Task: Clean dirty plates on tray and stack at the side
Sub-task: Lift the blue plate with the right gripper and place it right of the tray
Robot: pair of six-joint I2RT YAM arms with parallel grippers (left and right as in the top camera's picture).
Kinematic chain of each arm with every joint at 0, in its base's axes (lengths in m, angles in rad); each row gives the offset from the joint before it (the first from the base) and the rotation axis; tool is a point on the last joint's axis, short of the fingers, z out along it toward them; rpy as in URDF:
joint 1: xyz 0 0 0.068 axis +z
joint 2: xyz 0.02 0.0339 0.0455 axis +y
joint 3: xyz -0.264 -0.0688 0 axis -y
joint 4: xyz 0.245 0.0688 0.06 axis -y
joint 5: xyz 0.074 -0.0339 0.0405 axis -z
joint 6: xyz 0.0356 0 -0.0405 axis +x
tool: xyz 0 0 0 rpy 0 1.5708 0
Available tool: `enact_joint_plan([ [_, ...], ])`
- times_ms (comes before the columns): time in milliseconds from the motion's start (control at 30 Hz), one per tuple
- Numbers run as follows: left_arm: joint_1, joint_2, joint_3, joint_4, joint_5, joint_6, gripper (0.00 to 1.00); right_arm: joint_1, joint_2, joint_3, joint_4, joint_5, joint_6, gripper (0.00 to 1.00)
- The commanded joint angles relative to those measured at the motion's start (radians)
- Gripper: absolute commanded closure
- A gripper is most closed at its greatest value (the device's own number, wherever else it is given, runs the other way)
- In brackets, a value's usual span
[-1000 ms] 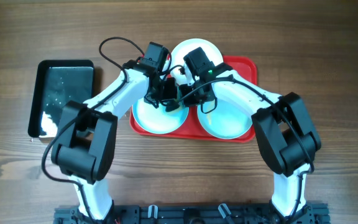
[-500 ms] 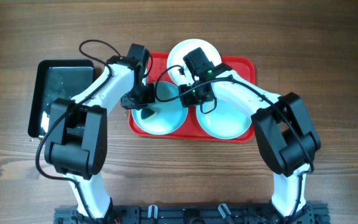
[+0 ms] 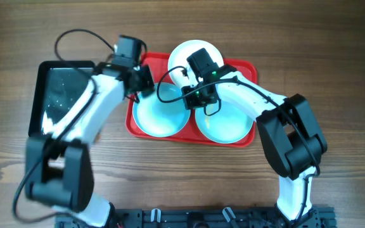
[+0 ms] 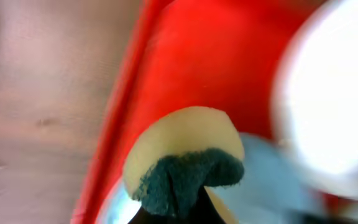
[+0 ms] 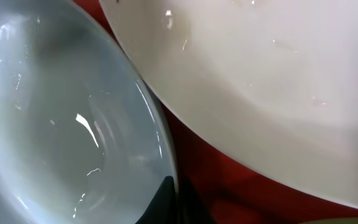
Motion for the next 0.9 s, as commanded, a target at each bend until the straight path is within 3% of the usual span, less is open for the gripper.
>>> enact_joint_plan([
  [0,0.078,-0.165,0.02,0.024,0.121,0.04,0.96,0.001,-0.039,0.014,-0.005,0.012,-0.04,0.96],
  [67,0.149,-0.206,0.02,0.022,-0.03,0.039,0.96,0.002,-0.108,0.014,-0.005,0.012,-0.096,0.96],
  [167,0.266,-0.208,0.02,0.0,-0.043,0.009,0.96,0.031,-0.248,0.014,0.002,0.038,-0.172,0.96],
  [267,0.344,-0.208,0.02,-0.007,-0.063,0.01,0.96,0.112,-0.316,0.014,0.072,0.455,-0.261,0.96],
  [400,0.429,-0.208,0.019,-0.047,-0.074,0.01,0.96,0.243,-0.316,0.014,0.247,0.736,-0.653,0.96],
  [500,0.473,-0.207,0.019,-0.068,-0.073,0.01,0.96,0.354,-0.316,0.014,0.381,0.837,-1.059,0.96],
  [633,0.476,-0.207,0.019,-0.068,-0.073,0.01,0.96,0.43,-0.316,0.014,0.522,0.94,-1.476,0.96],
  [767,0.476,-0.207,0.019,-0.069,-0.073,0.01,0.96,0.438,-0.316,0.014,0.6,0.959,-1.521,0.96],
  [833,0.476,-0.207,0.019,-0.073,-0.073,0.01,0.96,0.432,-0.316,0.014,0.599,0.956,-1.452,0.96],
  [867,0.476,-0.207,0.019,-0.072,-0.073,0.01,0.96,0.425,-0.316,0.014,0.588,0.956,-1.345,0.96],
])
